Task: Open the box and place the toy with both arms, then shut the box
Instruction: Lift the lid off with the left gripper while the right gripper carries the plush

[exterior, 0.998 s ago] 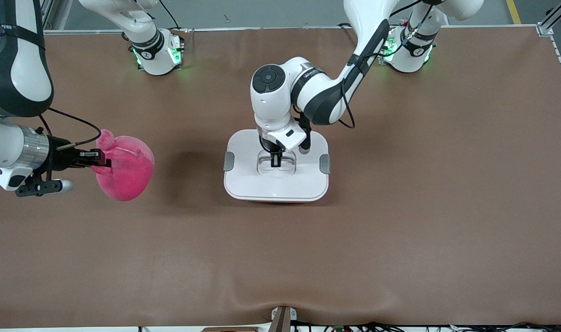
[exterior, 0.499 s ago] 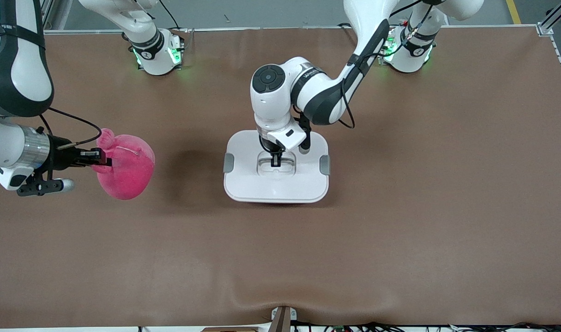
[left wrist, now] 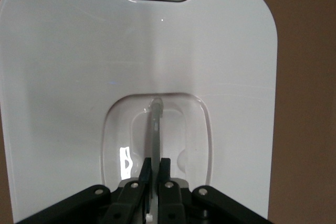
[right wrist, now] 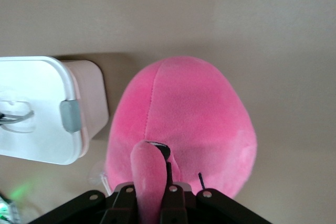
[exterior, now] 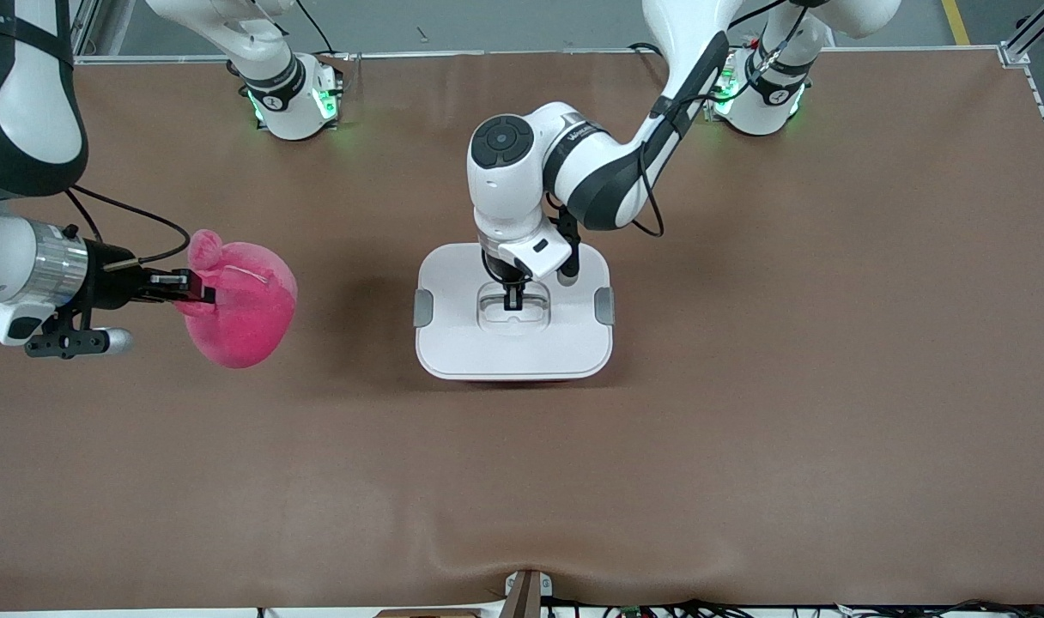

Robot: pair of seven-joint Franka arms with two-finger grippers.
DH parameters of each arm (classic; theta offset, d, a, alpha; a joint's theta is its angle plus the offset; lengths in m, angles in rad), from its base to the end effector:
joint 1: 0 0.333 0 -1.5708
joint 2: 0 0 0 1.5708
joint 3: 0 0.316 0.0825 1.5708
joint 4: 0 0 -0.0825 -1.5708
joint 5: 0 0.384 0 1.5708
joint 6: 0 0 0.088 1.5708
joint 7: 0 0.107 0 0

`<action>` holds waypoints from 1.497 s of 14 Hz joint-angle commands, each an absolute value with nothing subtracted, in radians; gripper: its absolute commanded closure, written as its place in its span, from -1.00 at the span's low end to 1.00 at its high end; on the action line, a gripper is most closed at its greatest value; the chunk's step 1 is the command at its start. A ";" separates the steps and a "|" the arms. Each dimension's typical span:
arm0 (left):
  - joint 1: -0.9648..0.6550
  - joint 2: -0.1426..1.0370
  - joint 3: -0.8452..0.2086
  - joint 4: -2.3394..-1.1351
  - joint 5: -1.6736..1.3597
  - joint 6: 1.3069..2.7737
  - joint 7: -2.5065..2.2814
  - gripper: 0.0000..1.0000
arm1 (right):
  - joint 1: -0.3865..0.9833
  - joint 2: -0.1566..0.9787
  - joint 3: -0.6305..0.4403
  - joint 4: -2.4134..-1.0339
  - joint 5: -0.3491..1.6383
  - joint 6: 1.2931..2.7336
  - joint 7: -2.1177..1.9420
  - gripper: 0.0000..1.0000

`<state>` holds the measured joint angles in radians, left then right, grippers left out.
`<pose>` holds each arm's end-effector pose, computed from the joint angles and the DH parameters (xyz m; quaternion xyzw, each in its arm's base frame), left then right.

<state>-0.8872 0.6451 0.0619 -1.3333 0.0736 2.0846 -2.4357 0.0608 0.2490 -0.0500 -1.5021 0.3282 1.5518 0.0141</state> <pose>0.4971 -0.5482 0.3633 0.7078 0.7025 0.0479 0.0565 0.6160 0.0449 0.5144 -0.9827 0.0146 0.1000 0.1555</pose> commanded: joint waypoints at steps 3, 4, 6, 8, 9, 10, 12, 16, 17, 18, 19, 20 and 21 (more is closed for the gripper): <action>-0.887 0.586 0.060 -1.339 0.084 2.069 -2.434 1.00 | 0.101 0.241 -0.057 -1.468 0.357 1.497 0.113 1.00; -0.887 0.572 0.061 -1.339 0.084 2.065 -2.434 1.00 | 0.115 0.241 -0.057 -1.463 0.359 1.497 0.112 1.00; -0.871 0.551 0.061 -1.342 0.084 2.043 -2.419 1.00 | 0.132 0.241 -0.058 -1.463 0.402 1.502 0.115 1.00; -0.854 0.534 0.064 -1.353 0.089 2.026 -2.405 1.00 | 0.144 0.242 -0.058 -1.463 0.431 1.506 0.112 1.00; -0.832 0.525 0.064 -1.356 0.092 2.010 -2.404 1.00 | 0.156 0.245 -0.058 -1.463 0.431 1.509 0.110 1.00; -0.809 0.511 0.064 -1.364 0.095 2.006 -2.399 1.00 | 0.170 0.248 -0.058 -1.463 0.431 1.511 0.110 1.00; -0.769 0.473 0.064 -1.391 0.097 2.006 -2.349 1.00 | 0.187 0.252 -0.060 -1.463 0.433 1.525 0.112 1.00; -0.687 0.391 0.064 -1.457 0.097 2.020 -2.238 1.00 | 0.265 0.268 -0.058 -1.463 0.443 1.621 0.124 1.00; -0.663 0.377 0.064 -1.465 0.097 2.022 -2.208 1.00 | 0.278 0.278 -0.058 -1.465 0.475 1.650 0.146 1.00; -0.638 0.364 0.063 -1.479 0.097 2.026 -2.179 1.00 | 0.294 0.288 -0.058 -1.463 0.513 1.672 0.172 1.00; -0.618 0.347 0.061 -1.498 0.097 2.036 -2.140 1.00 | 0.311 0.302 -0.058 -1.463 0.540 1.690 0.195 1.00; -0.606 0.328 0.060 -1.531 0.097 2.055 -2.106 1.00 | 0.333 0.314 -0.058 -1.463 0.555 1.712 0.219 1.00; -0.598 0.307 0.060 -1.567 0.097 2.075 -2.083 1.00 | 0.357 0.325 -0.058 -1.463 0.564 1.741 0.248 1.00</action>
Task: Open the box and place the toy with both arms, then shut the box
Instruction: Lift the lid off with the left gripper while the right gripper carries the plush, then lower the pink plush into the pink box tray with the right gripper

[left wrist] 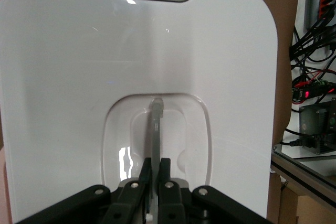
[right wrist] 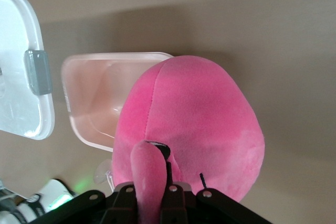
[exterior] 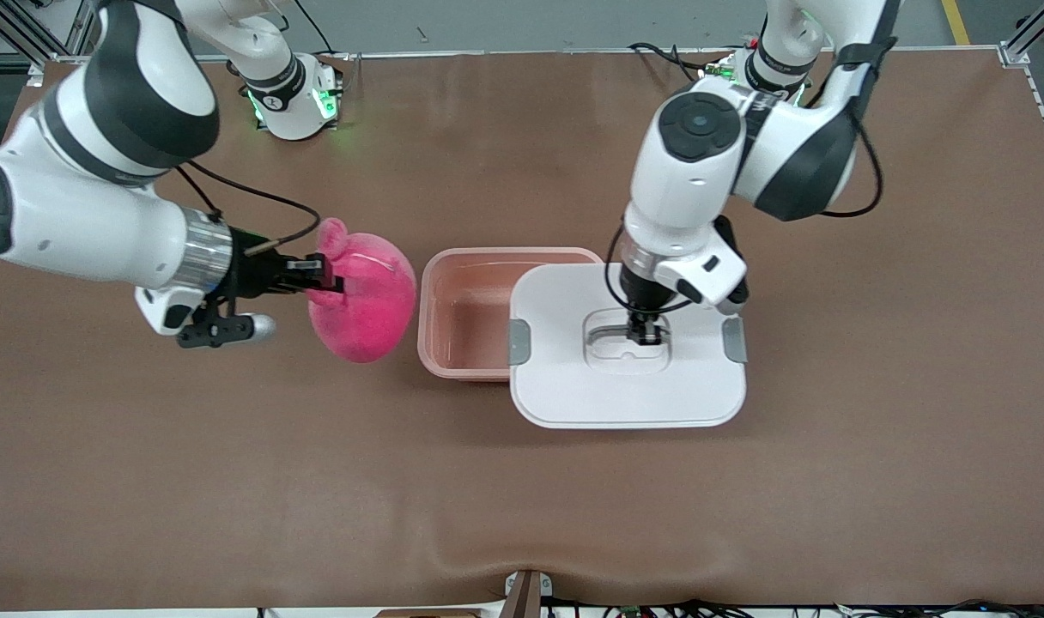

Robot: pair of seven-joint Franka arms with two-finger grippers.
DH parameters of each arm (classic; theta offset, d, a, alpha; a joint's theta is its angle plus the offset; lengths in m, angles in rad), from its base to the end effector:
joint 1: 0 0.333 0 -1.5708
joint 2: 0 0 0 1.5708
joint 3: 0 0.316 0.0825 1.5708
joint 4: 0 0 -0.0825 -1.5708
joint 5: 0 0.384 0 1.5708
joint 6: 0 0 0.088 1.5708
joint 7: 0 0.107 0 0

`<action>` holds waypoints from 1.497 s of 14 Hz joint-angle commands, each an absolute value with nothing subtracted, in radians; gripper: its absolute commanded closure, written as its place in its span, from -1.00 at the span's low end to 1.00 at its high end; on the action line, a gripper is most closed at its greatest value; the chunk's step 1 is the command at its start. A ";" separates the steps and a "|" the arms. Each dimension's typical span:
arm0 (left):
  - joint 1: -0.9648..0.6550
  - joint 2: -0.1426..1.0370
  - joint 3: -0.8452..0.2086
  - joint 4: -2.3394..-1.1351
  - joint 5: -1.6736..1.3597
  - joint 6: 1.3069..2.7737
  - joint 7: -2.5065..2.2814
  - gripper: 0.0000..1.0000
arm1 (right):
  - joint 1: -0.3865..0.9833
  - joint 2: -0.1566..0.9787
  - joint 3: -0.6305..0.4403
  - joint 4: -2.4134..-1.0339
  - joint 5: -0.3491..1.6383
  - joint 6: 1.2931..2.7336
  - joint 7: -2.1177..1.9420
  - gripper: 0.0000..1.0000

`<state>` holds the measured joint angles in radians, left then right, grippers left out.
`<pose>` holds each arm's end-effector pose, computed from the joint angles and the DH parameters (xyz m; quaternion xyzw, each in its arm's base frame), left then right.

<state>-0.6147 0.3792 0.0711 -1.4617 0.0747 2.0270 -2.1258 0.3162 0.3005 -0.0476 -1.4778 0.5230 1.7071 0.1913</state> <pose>0.5905 -0.3606 0.4850 0.7112 0.6952 0.0682 0.0795 0.6110 0.2209 0.5109 -0.9682 0.0060 0.0898 0.2336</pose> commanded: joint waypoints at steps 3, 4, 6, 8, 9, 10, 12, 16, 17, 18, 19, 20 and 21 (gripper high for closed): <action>-0.526 0.224 0.055 -1.734 0.095 2.213 -1.988 1.00 | 0.454 0.360 -0.058 -1.463 0.584 1.853 0.360 1.00; -0.506 0.192 0.055 -1.799 0.095 2.274 -1.965 1.00 | 0.484 0.374 -0.060 -1.463 0.584 1.889 0.397 1.00; -0.470 0.157 0.052 -1.870 0.094 2.345 -1.960 1.00 | 0.534 0.396 -0.060 -1.463 0.577 1.924 0.422 1.00; -0.468 0.146 0.052 -1.900 0.094 2.353 -1.953 1.00 | 0.537 0.409 -0.060 -1.463 0.575 1.928 0.419 1.00; -0.466 0.137 0.052 -1.920 0.094 2.370 -1.938 1.00 | 0.537 0.414 -0.060 -1.465 0.575 1.928 0.419 1.00; -0.465 0.126 0.054 -1.948 0.094 2.400 -1.918 1.00 | 0.537 0.420 -0.060 -1.465 0.577 1.928 0.419 1.00; -0.437 0.109 0.054 -2.012 0.094 2.471 -1.892 1.00 | 0.538 0.436 -0.060 -1.465 0.575 1.928 0.414 1.00; -0.402 0.087 0.054 -2.059 0.094 2.499 -1.845 1.00 | 0.538 0.466 -0.060 -1.465 0.577 1.930 0.411 1.00; -0.402 0.084 0.054 -2.060 0.094 2.499 -1.845 1.00 | 0.540 0.471 -0.060 -1.465 0.578 1.931 0.410 1.00; -0.402 0.083 0.054 -2.066 0.094 2.499 -1.842 1.00 | 0.543 0.474 -0.060 -1.465 0.575 1.937 0.410 1.00; -0.394 0.075 0.054 -2.078 0.094 2.499 -1.821 1.00 | 0.545 0.477 -0.060 -1.470 0.574 1.939 0.408 1.00; -0.378 0.071 0.054 -2.089 0.094 2.499 -1.774 1.00 | 0.548 0.486 -0.060 -1.470 0.571 1.939 0.408 1.00; -0.371 0.069 0.054 -2.100 0.094 2.497 -1.740 1.00 | 0.549 0.494 -0.060 -1.470 0.568 1.940 0.408 1.00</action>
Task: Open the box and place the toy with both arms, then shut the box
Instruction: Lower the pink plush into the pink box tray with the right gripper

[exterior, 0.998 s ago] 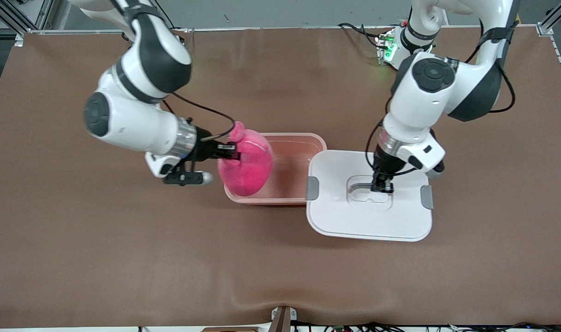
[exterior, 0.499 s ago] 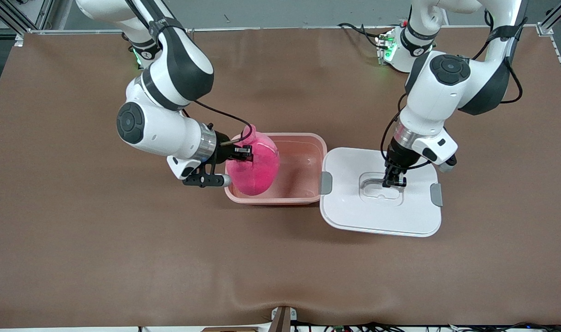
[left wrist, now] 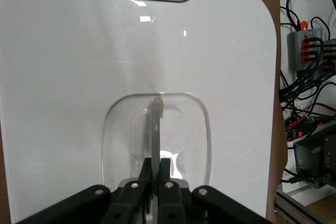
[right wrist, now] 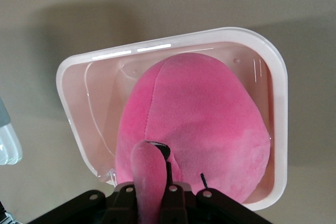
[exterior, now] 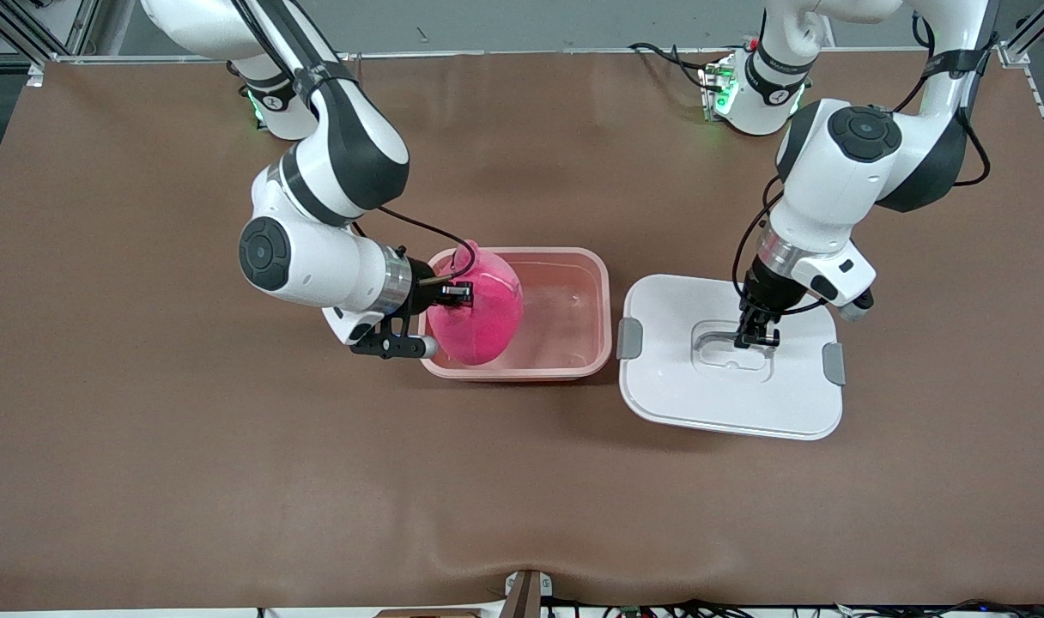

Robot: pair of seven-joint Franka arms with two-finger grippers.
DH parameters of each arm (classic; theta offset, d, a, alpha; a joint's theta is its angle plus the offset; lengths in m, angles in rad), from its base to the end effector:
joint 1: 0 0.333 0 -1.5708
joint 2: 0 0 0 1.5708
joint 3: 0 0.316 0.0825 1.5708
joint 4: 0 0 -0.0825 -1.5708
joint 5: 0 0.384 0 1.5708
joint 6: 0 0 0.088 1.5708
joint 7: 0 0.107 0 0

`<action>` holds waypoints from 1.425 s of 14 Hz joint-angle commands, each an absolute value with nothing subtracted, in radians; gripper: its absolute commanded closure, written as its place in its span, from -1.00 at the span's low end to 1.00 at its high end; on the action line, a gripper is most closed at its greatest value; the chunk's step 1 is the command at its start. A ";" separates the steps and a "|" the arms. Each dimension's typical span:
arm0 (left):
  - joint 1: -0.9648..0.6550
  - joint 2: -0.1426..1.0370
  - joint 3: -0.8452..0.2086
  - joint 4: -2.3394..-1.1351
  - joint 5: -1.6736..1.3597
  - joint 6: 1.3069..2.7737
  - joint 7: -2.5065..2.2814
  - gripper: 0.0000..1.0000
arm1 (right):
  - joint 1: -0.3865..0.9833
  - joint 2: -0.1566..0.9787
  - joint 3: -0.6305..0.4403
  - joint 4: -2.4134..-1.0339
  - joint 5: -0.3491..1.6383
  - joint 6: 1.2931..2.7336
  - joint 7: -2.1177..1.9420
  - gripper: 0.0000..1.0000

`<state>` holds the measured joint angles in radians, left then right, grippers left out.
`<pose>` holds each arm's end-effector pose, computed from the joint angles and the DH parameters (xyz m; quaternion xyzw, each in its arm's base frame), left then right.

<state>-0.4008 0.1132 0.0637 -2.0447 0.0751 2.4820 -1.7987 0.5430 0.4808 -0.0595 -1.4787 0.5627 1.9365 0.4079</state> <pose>0.5663 -0.1997 0.4203 0.7519 0.6386 0.1049 0.1263 0.5953 0.3614 0.4061 -0.9675 0.0625 0.1147 0.2166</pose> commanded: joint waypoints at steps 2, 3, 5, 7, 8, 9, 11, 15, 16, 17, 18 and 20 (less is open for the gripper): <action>-0.353 0.066 0.052 -2.105 0.094 2.497 -1.729 1.00 | 0.549 0.512 -0.061 -1.468 0.565 1.954 0.402 1.00; -0.354 0.067 0.052 -2.103 0.094 2.497 -1.729 1.00 | 0.549 0.524 -0.061 -1.468 0.563 1.957 0.400 1.00; -0.354 0.071 0.052 -2.103 0.094 2.499 -1.727 1.00 | 0.549 0.546 -0.061 -1.468 0.522 1.976 0.400 1.00; -0.354 0.071 0.052 -2.103 0.094 2.499 -1.729 1.00 | 0.557 0.569 -0.061 -1.471 0.503 1.986 0.400 1.00; -0.354 0.072 0.052 -2.103 0.094 2.499 -1.729 1.00 | 0.560 0.577 -0.061 -1.471 0.497 1.991 0.402 1.00; -0.354 0.072 0.052 -2.103 0.094 2.499 -1.729 1.00 | 0.560 0.586 -0.061 -1.471 0.483 1.991 0.402 1.00; -0.354 0.072 0.052 -2.103 0.094 2.499 -1.729 1.00 | 0.571 0.600 -0.061 -1.471 0.460 1.993 0.403 1.00; -0.354 0.072 0.052 -2.103 0.094 2.499 -1.729 1.00 | 0.646 0.637 -0.063 -1.471 0.437 2.066 0.446 1.00; -0.354 0.074 0.052 -2.105 0.094 2.499 -1.729 1.00 | 0.664 0.646 -0.064 -1.473 0.436 2.092 0.449 1.00; -0.354 0.074 0.052 -2.103 0.094 2.499 -1.729 1.00 | 0.678 0.653 -0.064 -1.474 0.437 2.117 0.449 1.00; -0.354 0.075 0.052 -2.105 0.094 2.499 -1.729 1.00 | 0.696 0.664 -0.066 -1.476 0.437 2.141 0.454 1.00; -0.354 0.075 0.052 -2.103 0.094 2.499 -1.729 1.00 | 0.727 0.690 -0.066 -1.476 0.436 2.207 0.500 1.00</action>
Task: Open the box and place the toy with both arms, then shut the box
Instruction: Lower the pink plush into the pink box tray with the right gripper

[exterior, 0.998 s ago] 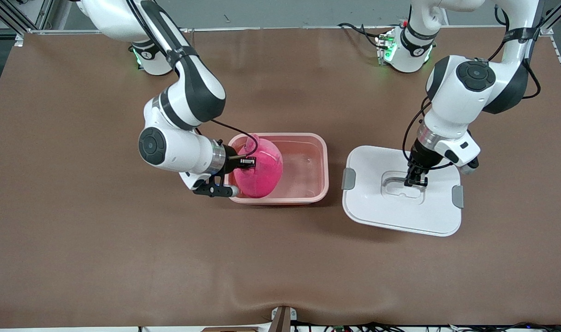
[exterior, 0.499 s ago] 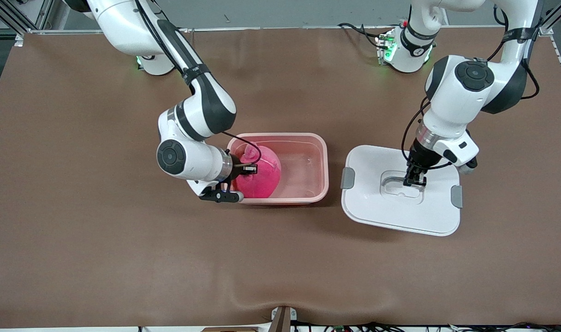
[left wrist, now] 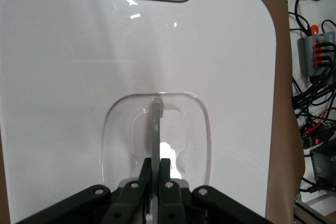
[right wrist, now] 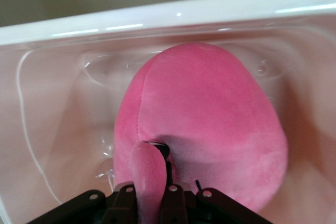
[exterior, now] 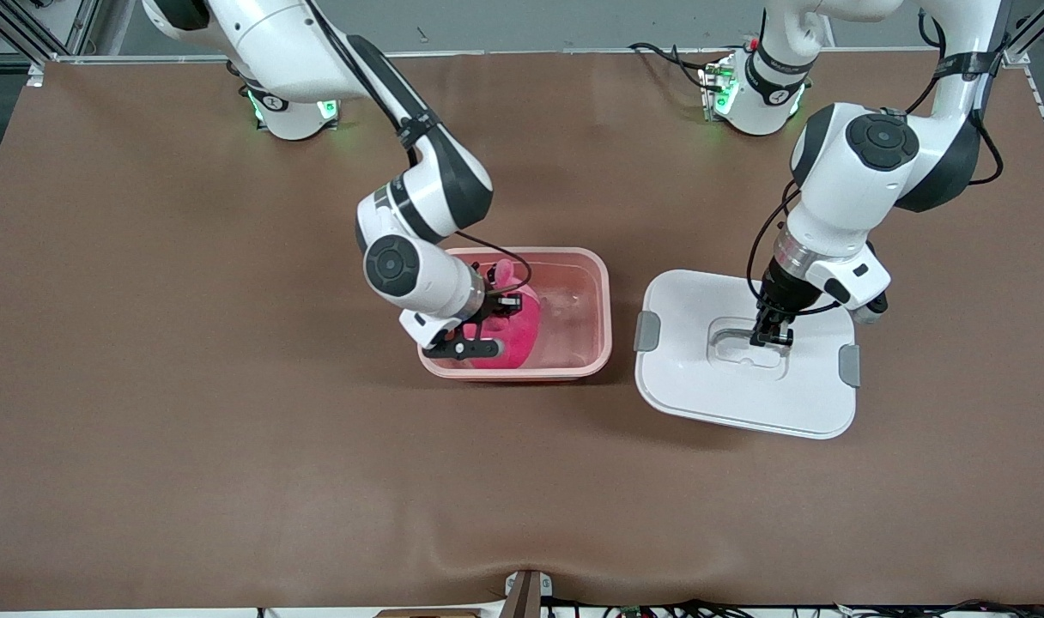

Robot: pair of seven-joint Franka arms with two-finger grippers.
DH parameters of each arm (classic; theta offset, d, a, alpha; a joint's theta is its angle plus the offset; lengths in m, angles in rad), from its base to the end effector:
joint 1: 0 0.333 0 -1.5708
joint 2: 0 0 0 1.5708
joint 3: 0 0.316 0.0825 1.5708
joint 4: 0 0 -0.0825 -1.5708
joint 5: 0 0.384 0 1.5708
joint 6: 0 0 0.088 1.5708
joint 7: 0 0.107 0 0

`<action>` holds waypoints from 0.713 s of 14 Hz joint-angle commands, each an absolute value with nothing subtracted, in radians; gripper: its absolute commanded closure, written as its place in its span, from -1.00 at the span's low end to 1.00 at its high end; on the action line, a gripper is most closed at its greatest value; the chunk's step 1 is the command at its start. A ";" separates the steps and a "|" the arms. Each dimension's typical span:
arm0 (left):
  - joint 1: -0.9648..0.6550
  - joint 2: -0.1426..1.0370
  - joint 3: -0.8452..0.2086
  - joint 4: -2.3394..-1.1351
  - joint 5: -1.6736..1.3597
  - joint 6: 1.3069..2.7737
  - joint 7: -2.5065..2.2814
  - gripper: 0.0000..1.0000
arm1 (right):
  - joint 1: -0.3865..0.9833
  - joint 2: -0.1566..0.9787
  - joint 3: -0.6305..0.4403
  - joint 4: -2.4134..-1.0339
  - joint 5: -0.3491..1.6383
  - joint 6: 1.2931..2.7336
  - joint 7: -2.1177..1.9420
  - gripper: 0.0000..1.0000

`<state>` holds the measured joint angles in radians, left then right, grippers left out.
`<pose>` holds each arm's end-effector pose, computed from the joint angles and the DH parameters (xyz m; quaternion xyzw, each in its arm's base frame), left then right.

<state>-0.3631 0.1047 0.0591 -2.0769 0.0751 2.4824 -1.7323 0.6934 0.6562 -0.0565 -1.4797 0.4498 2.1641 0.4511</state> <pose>0.5652 -0.1783 0.4100 0.7639 0.6270 0.1043 0.1116 0.5640 0.4475 0.2959 -0.9850 0.0247 0.0749 0.1533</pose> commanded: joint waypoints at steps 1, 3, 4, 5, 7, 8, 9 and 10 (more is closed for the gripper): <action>-0.354 0.075 0.052 -2.103 0.094 2.499 -1.727 1.00 | 0.742 0.704 -0.066 -1.476 0.437 2.241 0.518 1.00; -0.354 0.075 0.052 -2.105 0.094 2.499 -1.727 1.00 | 0.770 0.732 -0.066 -1.476 0.437 2.308 0.535 1.00; -0.354 0.075 0.052 -2.103 0.094 2.499 -1.727 1.00 | 0.785 0.748 -0.066 -1.476 0.439 2.345 0.540 1.00; -0.354 0.075 0.052 -2.103 0.094 2.499 -1.727 1.00 | 0.804 0.767 -0.066 -1.476 0.439 2.389 0.555 1.00; -0.354 0.075 0.052 -2.105 0.094 2.499 -1.729 1.00 | 0.834 0.804 -0.066 -1.476 0.437 2.474 0.565 1.00; -0.354 0.075 0.052 -2.103 0.094 2.499 -1.729 1.00 | 0.850 0.821 -0.072 -1.477 0.436 2.505 0.565 1.00; -0.354 0.075 0.052 -2.105 0.094 2.499 -1.727 1.00 | 0.862 0.837 -0.083 -1.477 0.430 2.523 0.565 1.00; -0.354 0.075 0.052 -2.103 0.094 2.499 -1.729 1.00 | 0.873 0.848 -0.092 -1.477 0.422 2.533 0.565 1.00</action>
<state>-0.3631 0.1047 0.0590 -2.0781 0.0751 2.4825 -1.7323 0.8480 0.7898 -0.0610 -1.4774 0.4481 2.5162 0.5436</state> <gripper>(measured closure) 0.930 0.877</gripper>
